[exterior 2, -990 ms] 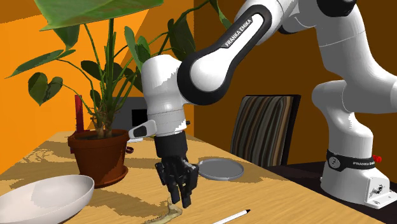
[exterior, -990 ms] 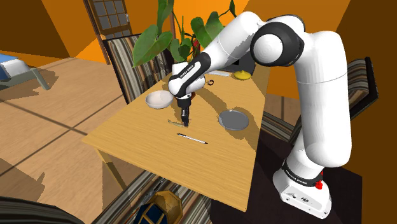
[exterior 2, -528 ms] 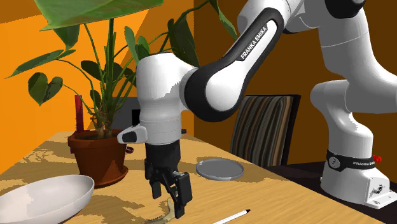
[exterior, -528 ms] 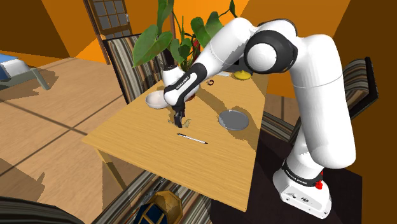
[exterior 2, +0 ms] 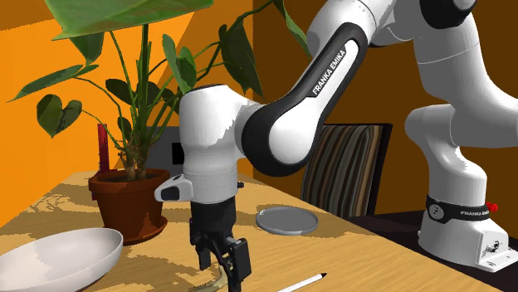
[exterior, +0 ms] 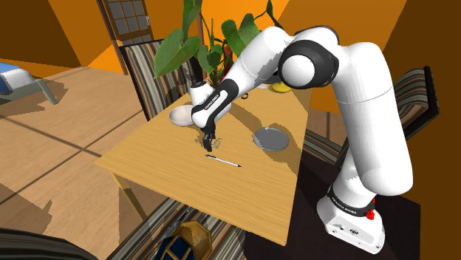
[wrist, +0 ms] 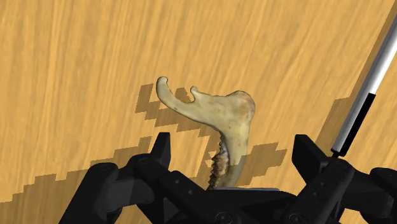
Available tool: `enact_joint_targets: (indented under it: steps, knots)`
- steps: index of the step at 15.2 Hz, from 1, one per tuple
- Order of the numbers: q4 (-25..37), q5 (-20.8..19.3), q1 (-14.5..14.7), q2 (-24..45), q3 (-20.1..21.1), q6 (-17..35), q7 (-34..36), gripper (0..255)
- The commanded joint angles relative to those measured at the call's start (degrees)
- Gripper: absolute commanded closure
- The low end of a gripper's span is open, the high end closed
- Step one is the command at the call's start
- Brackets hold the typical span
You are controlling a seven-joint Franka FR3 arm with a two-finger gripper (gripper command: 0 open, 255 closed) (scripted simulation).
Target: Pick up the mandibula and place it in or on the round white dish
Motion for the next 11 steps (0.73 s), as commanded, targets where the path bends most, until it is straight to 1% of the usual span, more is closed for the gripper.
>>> enact_joint_targets:
  steps: [1, 3, 4, 9, 11]
  knots:
    - [0.0, 0.0, 0.0, 0.0, 0.0, 0.0, 0.0, 0]
    - [0.0, 0.0, 0.0, 0.0, 0.0, 0.0, 0.0, 0]
    - [0.0, 0.0, 0.0, 0.0, 0.0, 0.0, 0.0, 255]
    - [0.5, 0.0, -0.2, 0.1, 0.0, -0.4, -0.2, 255]
    - [-0.2, 0.0, -0.1, -0.3, 0.0, -0.1, -0.1, 255]
